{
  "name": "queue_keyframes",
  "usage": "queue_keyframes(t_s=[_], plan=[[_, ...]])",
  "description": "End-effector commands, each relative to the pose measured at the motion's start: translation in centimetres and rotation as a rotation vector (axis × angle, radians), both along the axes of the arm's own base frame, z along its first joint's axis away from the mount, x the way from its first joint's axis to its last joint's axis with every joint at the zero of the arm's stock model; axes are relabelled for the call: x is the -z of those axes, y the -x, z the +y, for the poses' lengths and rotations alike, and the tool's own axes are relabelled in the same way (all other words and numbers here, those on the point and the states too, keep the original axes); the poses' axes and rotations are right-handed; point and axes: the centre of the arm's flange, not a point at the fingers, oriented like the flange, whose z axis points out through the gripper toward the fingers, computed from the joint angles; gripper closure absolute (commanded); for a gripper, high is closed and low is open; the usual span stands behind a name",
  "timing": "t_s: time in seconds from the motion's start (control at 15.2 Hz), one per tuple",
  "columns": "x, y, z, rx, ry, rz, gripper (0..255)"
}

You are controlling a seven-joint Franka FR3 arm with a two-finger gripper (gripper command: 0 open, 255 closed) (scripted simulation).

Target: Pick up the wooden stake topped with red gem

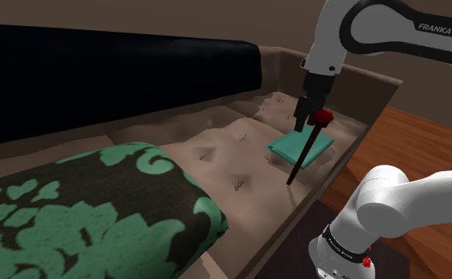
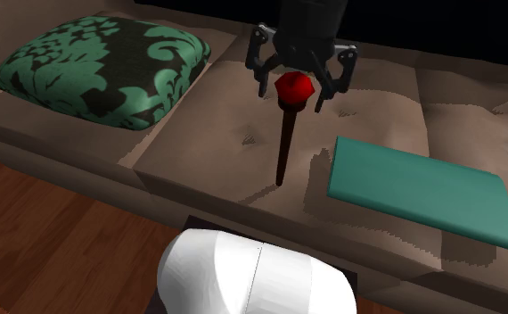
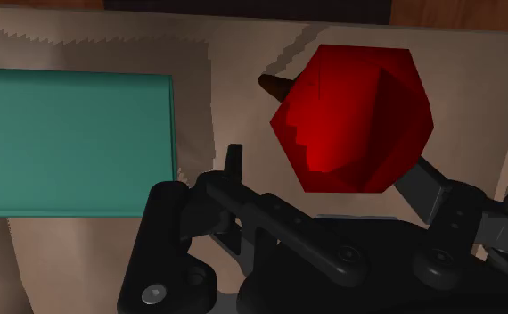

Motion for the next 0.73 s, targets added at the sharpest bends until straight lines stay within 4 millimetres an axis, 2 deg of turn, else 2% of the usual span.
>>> queue_keyframes(t_s=[0.0, 0.46, 0.53, 0.66], plan=[[0.0, 0.0, 0.0, 0.0, 0.0, 0.0, 0], [-8.7, 5.2, -2.5, 0.014, -0.126, -0.153, 0], [-9.4, 5.7, -2.8, 0.015, -0.137, -0.166, 0], [-8.3, 5.7, -2.8, 0.015, -0.137, -0.166, 0]])
